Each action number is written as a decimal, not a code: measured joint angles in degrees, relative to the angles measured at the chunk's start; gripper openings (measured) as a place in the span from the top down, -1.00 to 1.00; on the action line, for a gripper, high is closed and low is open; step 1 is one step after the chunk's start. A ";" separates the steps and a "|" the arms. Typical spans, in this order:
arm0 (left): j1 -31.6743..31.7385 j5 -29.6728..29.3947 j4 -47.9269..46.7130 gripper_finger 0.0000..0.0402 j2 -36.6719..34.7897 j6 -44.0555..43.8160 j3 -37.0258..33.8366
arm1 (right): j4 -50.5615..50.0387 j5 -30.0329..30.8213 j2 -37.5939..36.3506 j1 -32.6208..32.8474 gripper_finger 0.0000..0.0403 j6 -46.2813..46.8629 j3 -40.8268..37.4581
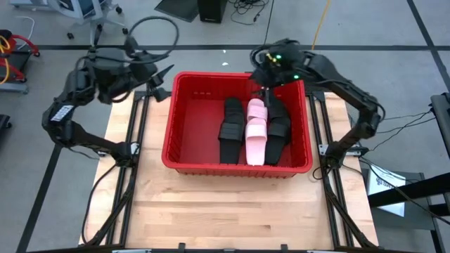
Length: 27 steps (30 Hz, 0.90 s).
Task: Pick and place slides into bin
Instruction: Return to Home Position
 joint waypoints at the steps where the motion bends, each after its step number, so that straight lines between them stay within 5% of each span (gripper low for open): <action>1: 0.00 0.88 -0.69 0.27 -0.74 -0.04 -0.01 | 0.57 -0.04 -1.02 0.00 -0.13 1.11 0.00; 9: -0.01 10.85 -6.28 0.27 -5.36 -6.15 0.00 | 2.84 0.11 -6.66 0.02 -0.15 14.77 0.00; 21: 0.00 13.75 -15.65 0.27 -5.32 -14.30 -0.01 | 2.04 -0.54 -8.13 0.22 -0.14 28.27 -1.11; 27: -0.28 23.46 -13.59 0.27 -6.12 -14.93 -0.40 | 6.01 -14.71 -10.82 1.16 -0.15 28.50 -9.78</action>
